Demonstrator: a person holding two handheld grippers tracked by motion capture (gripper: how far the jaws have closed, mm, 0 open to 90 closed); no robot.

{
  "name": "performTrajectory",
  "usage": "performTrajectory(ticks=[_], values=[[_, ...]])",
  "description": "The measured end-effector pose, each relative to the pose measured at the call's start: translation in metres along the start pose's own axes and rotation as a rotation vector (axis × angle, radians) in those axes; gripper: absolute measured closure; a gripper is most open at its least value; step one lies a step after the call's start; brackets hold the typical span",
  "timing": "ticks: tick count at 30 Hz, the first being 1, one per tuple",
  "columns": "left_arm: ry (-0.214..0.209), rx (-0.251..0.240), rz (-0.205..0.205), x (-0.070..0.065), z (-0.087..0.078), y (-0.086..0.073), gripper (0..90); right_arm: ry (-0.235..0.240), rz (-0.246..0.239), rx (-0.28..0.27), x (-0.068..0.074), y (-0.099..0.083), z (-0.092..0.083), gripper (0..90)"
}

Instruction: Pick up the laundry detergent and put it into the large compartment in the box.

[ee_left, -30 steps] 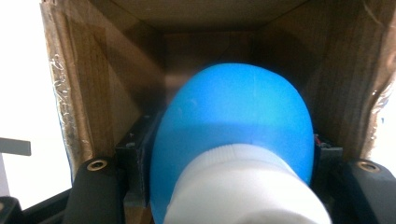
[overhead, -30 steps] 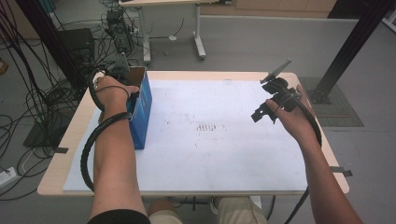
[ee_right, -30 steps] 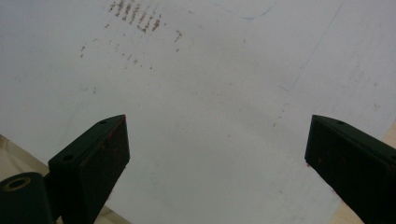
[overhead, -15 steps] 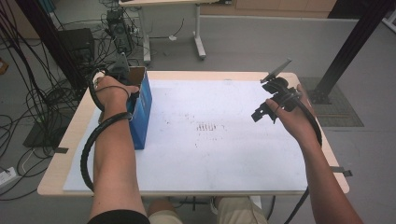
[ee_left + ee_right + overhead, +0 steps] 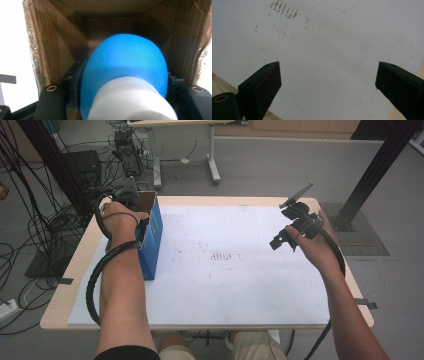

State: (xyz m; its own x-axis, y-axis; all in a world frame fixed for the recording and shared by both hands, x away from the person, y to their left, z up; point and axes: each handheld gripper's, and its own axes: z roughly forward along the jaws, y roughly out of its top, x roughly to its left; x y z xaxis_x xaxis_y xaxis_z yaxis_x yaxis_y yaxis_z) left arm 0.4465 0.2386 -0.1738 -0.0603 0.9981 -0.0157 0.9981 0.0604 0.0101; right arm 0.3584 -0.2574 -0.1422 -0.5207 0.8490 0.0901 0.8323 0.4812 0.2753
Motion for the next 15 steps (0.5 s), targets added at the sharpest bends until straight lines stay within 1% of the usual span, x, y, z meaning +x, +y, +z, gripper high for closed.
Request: performTrajectory(ticks=[10,13,15], values=[[-0.005,-0.005,0.005,0.0009,-0.0004,-0.0015,35.2,-0.002,-0.004,0.000,0.0001,0.0000,-0.0015,6.6],[0.003,-0.007,0.010,-0.0006,-0.0036,-0.0015,34.3,-0.002,-0.004,-0.002,-0.0002,-0.0003,-0.0022,6.7],[0.012,-0.011,0.015,-0.0020,-0.0066,-0.0022,31.9,-0.001,-0.004,-0.003,-0.0007,-0.0006,-0.0022,6.7]])
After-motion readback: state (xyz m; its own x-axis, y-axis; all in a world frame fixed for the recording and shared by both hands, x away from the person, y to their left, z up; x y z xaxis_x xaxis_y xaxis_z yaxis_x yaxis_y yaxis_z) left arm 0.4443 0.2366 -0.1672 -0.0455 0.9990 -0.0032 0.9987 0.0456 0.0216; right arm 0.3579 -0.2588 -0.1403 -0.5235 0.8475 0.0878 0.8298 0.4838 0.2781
